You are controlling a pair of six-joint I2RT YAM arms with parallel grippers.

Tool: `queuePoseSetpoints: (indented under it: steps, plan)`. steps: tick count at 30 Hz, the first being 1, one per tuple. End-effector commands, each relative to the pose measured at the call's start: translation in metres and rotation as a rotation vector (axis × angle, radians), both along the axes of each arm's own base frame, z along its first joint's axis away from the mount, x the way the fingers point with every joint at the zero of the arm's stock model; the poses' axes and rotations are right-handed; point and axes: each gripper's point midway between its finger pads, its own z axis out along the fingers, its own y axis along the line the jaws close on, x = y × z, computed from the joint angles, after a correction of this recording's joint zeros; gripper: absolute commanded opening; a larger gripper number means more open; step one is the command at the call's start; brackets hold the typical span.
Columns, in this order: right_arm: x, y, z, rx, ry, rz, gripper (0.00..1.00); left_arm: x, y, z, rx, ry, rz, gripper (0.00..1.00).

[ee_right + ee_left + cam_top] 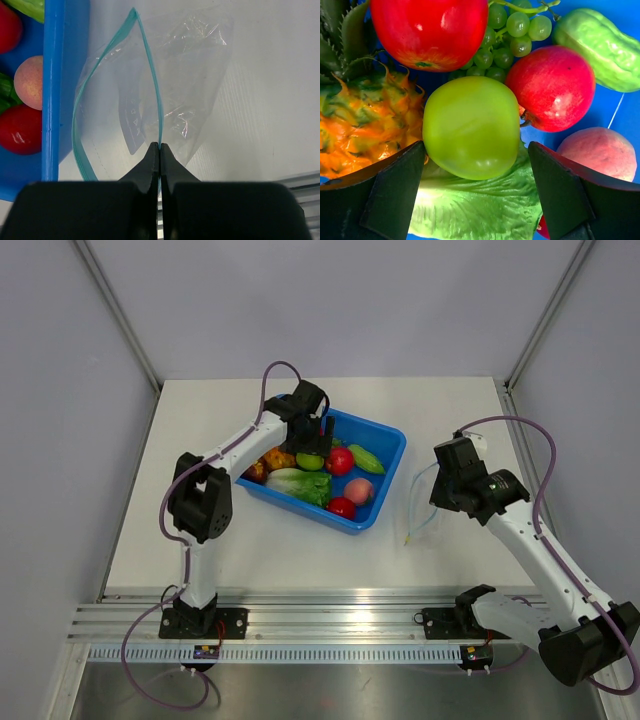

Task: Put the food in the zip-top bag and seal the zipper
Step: Pick up the fake fruit from the bin.

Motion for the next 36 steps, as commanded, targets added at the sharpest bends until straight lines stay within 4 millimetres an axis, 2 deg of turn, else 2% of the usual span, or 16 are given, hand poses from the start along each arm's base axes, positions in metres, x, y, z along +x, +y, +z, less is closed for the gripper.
queuePoseSetpoints:
  steps: [1,8,13,16,18,23,25,27,28,31,36]
  plan:
    - [0.002,0.000,0.004,0.006,-0.019,0.003,0.00,0.013,-0.012,0.014,-0.054,-0.048,0.013,0.86]
    - [0.005,0.001,0.007,0.004,-0.022,0.004,0.00,0.019,-0.006,0.005,-0.021,-0.060,0.028,0.92]
    - [0.006,0.002,0.006,0.011,-0.023,0.001,0.00,0.023,-0.007,0.000,-0.017,-0.078,0.022,0.91]
    - [0.004,0.000,0.006,0.010,-0.021,-0.002,0.00,0.024,-0.009,0.000,-0.028,-0.085,0.017,0.86]
    - [0.003,0.000,0.006,0.008,-0.020,-0.004,0.00,0.023,-0.010,0.001,-0.036,-0.085,0.010,0.76]
    - [0.001,-0.001,0.008,0.016,-0.025,-0.010,0.00,0.022,-0.011,0.009,-0.051,-0.096,0.001,0.68]
    - [0.000,-0.002,0.007,0.015,-0.023,-0.010,0.00,0.020,-0.011,0.010,-0.049,-0.098,-0.008,0.70]
    - [0.000,-0.002,0.006,0.015,-0.023,-0.010,0.00,0.019,-0.011,0.009,-0.047,-0.093,-0.012,0.78]
    - [0.000,-0.001,0.006,0.015,-0.023,-0.009,0.00,0.018,-0.011,0.006,-0.042,-0.085,-0.014,0.80]
    - [0.000,-0.002,0.008,0.016,-0.026,-0.010,0.00,0.013,-0.007,-0.005,-0.025,-0.063,-0.003,0.80]
    - [-0.003,-0.003,0.009,0.018,-0.033,-0.009,0.00,0.011,-0.003,-0.009,0.001,-0.067,0.007,0.79]
